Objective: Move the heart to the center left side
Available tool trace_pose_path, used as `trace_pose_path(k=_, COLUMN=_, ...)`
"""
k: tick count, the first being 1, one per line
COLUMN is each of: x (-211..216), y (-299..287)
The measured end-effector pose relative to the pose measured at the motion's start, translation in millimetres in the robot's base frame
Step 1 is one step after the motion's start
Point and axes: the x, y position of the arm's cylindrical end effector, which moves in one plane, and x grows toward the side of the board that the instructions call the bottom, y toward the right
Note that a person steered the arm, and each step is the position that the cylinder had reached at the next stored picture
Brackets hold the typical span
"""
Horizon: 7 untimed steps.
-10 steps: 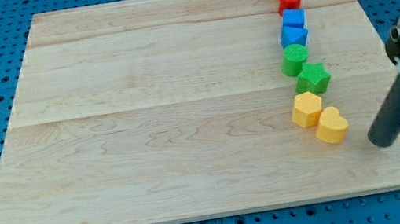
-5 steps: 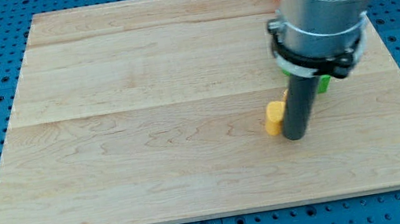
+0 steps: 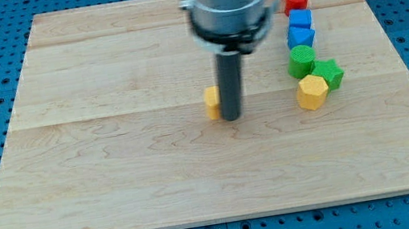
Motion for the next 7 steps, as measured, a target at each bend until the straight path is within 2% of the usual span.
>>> trace_pose_path(k=1, x=-19.9, y=-45.0)
trace_pose_path(k=2, x=-33.8, y=-34.7)
trace_pose_path(k=4, x=-15.7, y=6.4)
trace_pose_path(k=7, x=-95.5, y=23.1)
